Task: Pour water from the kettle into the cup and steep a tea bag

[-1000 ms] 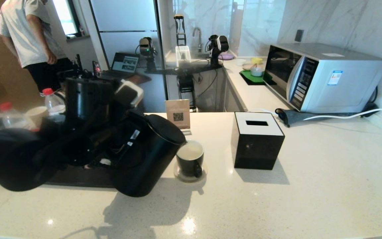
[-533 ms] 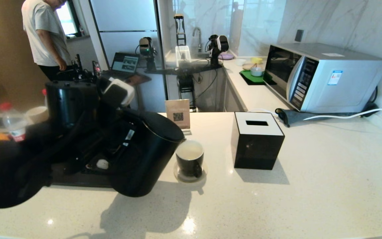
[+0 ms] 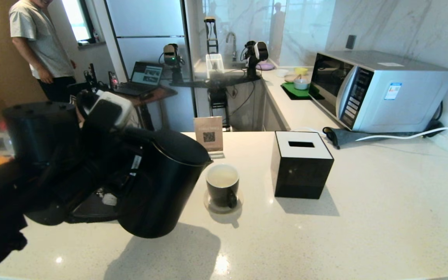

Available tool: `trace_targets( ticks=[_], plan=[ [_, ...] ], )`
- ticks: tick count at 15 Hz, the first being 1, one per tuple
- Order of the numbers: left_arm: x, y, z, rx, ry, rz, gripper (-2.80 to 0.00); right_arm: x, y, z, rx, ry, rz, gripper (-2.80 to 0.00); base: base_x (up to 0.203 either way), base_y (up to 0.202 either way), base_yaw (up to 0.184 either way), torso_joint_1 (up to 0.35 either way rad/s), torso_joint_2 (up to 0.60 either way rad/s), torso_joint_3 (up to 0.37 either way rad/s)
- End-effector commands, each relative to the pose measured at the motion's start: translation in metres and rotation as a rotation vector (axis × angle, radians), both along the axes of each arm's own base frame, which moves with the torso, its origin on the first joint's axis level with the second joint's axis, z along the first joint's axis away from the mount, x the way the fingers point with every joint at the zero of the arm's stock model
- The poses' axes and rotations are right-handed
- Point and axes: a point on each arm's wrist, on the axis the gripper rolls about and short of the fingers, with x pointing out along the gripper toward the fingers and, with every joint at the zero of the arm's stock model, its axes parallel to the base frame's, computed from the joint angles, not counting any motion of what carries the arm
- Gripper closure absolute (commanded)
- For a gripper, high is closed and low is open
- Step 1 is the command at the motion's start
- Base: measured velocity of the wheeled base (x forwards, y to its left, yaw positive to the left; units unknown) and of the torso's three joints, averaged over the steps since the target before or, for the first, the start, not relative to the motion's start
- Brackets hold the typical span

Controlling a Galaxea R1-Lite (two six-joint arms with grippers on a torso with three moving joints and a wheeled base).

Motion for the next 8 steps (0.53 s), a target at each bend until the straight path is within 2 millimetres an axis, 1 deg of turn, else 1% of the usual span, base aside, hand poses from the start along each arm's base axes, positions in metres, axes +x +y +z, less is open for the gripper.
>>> trace_targets(
  ticks=[1, 8],
  plan=[
    [-0.011, 0.006, 0.003, -0.040, -0.019, 0.011, 0.00, 0.000, 0.000, 0.000, -0.001, 0.000, 0.001, 0.00, 0.000, 0.000, 0.000, 0.000, 0.00, 0.000],
    [-0.025, 0.026, 0.010, -0.135, -0.061, 0.071, 0.00, 0.000, 0.000, 0.000, -0.001, 0.000, 0.001, 0.00, 0.000, 0.000, 0.000, 0.000, 0.00, 0.000]
  ],
)
